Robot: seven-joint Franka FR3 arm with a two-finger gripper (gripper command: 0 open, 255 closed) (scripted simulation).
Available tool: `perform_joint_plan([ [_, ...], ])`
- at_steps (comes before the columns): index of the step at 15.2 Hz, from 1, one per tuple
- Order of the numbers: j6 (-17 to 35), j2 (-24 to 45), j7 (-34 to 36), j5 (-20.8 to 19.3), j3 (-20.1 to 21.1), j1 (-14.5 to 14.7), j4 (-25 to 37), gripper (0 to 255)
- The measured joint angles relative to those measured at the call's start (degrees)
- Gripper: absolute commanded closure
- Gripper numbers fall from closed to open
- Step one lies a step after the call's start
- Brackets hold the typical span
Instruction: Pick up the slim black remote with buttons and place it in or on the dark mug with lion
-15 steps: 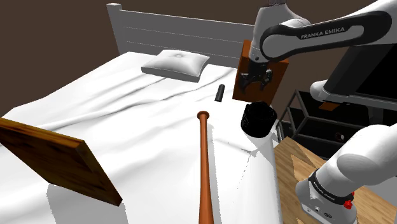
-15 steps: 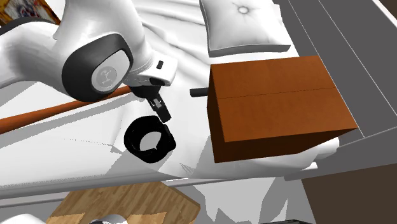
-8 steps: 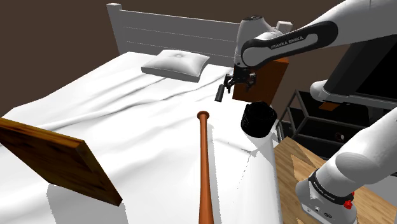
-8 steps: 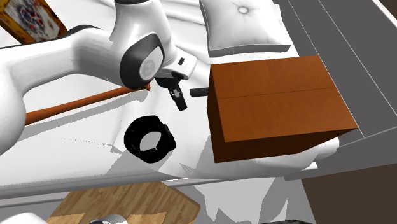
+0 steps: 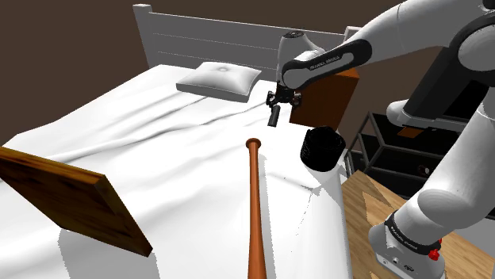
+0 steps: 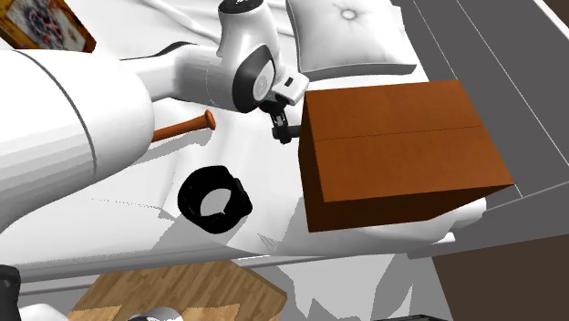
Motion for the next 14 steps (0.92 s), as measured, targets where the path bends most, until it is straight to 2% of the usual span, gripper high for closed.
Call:
perform_joint_plan([
  [6,1.5,11.4,7.0,-3.3,-2.4,0.4,11.5,0],
  [14,5.0,16.4,8.4,-4.5,-3.4,0.3,13.4,0],
])
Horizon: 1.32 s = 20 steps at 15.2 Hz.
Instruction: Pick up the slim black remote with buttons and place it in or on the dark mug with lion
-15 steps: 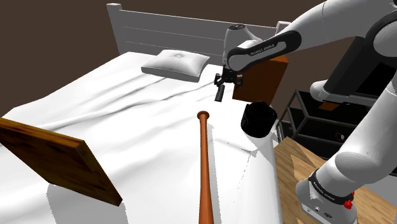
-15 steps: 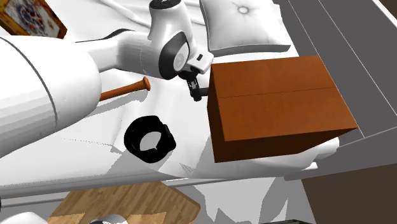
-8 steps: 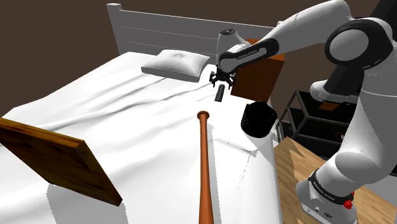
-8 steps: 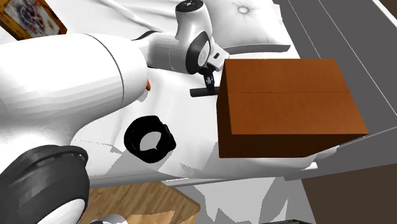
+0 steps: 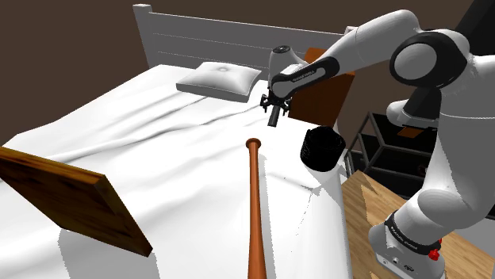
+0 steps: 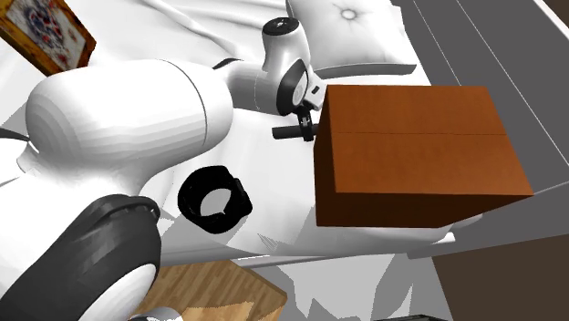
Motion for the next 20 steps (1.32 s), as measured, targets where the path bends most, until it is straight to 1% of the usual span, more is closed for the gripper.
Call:
perform_joint_plan([
  [6,0.5,0.5,0.1,-0.1,-0.1,-0.1,0.0,0],
  [7,0.5,0.6,0.1,-0.2,-0.1,-0.1,0.0,255],
  [17,0.6,0.1,-0.1,-0.1,-0.1,-0.2,-0.1,255],
  [20,-0.7,-0.4,-0.4,0.2,0.1,-0.2,0.3,255],
])
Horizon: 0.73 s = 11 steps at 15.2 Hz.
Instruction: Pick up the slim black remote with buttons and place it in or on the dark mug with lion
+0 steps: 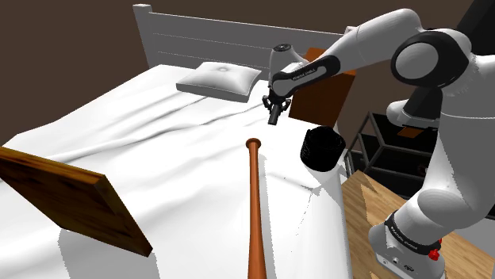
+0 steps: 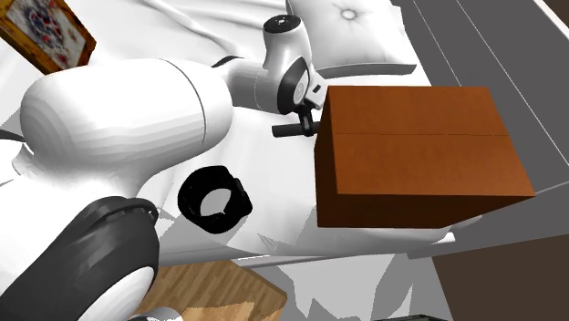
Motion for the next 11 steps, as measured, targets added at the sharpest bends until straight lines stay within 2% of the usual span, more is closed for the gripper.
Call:
perform_joint_plan([
  [11,-6.4,-3.8,-1.9,1.6,0.7,-0.2,2.7,255],
])
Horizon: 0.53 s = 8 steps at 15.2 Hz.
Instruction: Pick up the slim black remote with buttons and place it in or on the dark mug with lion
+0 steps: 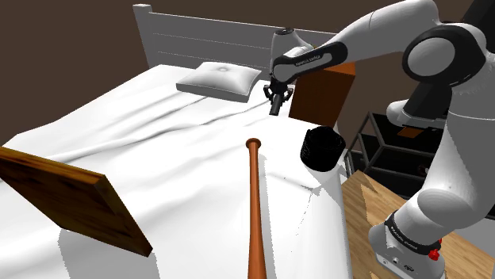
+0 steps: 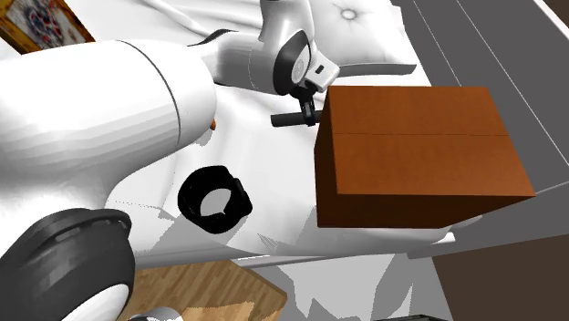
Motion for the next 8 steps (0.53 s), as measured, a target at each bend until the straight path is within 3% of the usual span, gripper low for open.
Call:
perform_joint_plan([
  [8,-5.3,-2.2,-1.5,1.1,0.4,-0.1,3.3,255],
])
